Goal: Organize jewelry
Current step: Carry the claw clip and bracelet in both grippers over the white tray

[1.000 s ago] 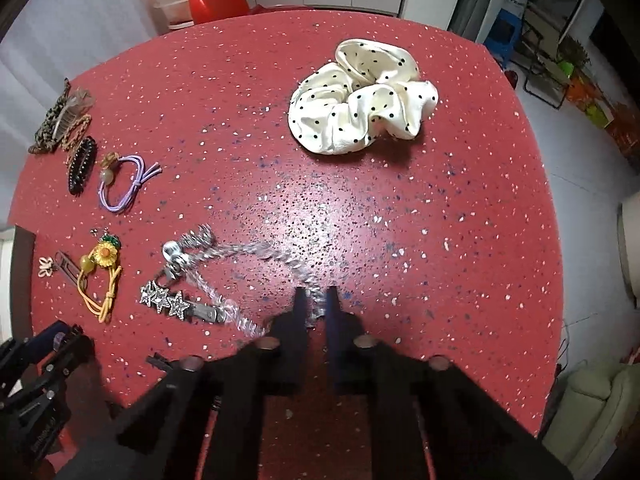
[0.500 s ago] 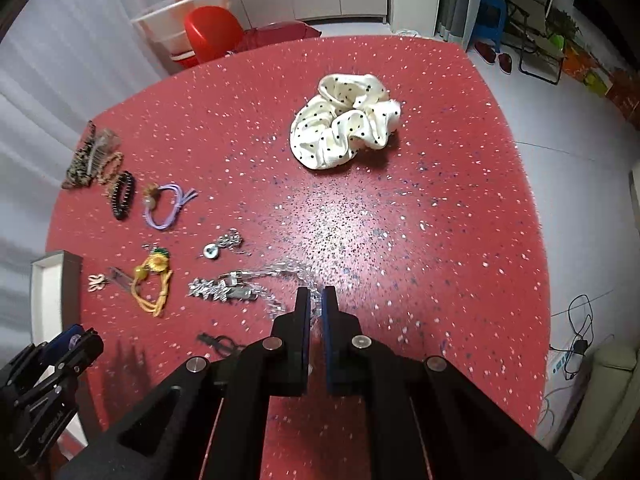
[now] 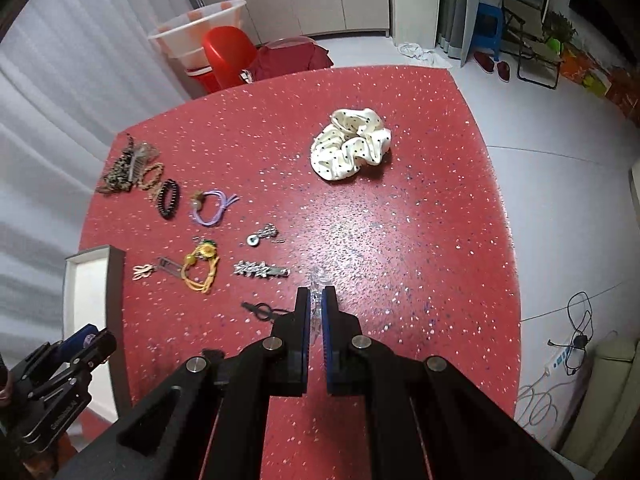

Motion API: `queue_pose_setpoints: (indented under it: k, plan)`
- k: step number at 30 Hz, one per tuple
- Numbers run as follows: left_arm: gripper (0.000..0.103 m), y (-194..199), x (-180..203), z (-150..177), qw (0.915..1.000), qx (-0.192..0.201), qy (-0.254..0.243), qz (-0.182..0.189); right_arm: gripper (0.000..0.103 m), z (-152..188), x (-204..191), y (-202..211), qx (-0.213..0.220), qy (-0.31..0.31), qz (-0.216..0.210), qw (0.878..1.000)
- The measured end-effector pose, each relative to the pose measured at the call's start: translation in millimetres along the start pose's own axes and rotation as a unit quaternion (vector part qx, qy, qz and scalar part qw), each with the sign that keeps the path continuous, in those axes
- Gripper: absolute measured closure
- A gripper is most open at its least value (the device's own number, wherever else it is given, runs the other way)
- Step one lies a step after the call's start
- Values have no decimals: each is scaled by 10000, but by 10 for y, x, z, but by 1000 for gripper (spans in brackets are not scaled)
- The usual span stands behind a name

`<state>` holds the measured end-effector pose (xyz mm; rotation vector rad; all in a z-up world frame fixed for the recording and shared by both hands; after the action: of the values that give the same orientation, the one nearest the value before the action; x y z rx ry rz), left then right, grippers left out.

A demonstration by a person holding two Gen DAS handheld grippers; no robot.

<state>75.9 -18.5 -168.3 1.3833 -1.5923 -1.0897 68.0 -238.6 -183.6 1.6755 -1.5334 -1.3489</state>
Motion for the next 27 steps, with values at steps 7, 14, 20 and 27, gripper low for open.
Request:
queue_pose_setpoints:
  k: [7, 14, 20, 27]
  plan:
    - [65, 202, -240, 49, 9998, 63, 199, -4, 97, 9, -307, 183, 19, 177, -148, 9997]
    - [65, 360, -644, 128, 9986, 134, 498, -105, 97, -27, -839, 280, 78, 536, -418, 9977]
    - [65, 448, -1119, 192, 9960, 203, 820, -296, 97, -51, -1456, 235, 52, 962, -712, 9928]
    - [65, 433, -1679, 301, 9911, 177, 1203, -545, 97, 7, -2226, 49, -88, 1454, -1066, 9836]
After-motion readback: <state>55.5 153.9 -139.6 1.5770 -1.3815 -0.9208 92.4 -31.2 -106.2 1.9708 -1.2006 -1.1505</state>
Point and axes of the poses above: each gripper's, at about its wrist camera, not at the fingertips, and y roughly against the way its jaws point, x to its right, z to its underside, the point moved 9 cm from there along -y, roughly the way its jaws point, and after that the axes turned 7 degrees about -z, right-handed, at the moved point
